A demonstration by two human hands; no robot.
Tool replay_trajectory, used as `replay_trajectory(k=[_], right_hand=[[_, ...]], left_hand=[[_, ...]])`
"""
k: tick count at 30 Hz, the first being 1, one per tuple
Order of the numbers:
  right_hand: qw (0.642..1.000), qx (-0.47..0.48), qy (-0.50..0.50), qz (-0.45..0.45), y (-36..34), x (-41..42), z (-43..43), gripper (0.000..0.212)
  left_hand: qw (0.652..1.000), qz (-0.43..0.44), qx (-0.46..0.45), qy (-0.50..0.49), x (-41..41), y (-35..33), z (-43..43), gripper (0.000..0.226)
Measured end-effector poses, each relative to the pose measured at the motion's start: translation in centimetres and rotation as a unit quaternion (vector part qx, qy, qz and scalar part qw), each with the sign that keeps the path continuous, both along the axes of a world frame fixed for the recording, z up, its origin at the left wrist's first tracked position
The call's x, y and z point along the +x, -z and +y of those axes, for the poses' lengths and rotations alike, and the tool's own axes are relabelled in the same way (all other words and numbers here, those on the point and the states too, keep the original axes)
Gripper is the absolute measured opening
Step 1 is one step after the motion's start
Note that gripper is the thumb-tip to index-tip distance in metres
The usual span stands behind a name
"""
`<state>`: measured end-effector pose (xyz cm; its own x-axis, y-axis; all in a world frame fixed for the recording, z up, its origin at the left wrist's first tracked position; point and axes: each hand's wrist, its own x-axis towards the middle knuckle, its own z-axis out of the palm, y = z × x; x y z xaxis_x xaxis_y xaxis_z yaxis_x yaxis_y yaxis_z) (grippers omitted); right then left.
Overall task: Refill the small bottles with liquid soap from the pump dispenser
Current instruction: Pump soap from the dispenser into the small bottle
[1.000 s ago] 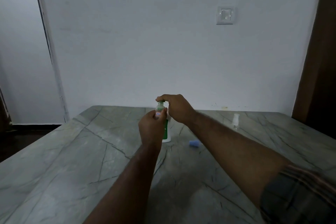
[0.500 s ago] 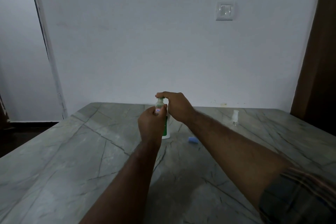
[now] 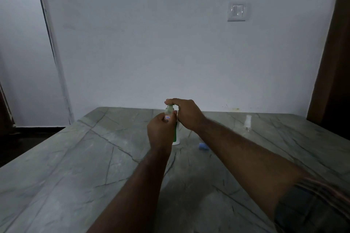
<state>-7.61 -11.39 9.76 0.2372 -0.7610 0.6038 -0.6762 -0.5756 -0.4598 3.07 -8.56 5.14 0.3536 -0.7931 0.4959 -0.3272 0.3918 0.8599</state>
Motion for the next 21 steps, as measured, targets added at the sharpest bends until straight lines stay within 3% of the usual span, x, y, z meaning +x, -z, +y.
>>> replay_trajectory(k=[4,10,15,21], right_hand=[[0.999,-0.010,0.012,0.052,-2.1,-0.2,-0.4,0.053],[1.000,-0.005,0.006,0.000,-0.2,0.0,0.0,0.053],[0.997,-0.003,0.019,0.074,-2.4,-0.1,-0.5,0.053],[1.000,0.004,0.008,0.012,-0.5,0.0,0.2,0.054]], left_hand=[[1.000,0.007,-0.008,0.005,0.2,0.0,-0.3,0.031],[1.000,-0.003,-0.014,-0.001,0.1,0.3,-0.4,0.030],[1.000,0.011,-0.006,0.005,0.2,0.2,-0.4,0.029],[1.000,0.000,-0.004,0.004,0.1,0.2,0.0,0.026]])
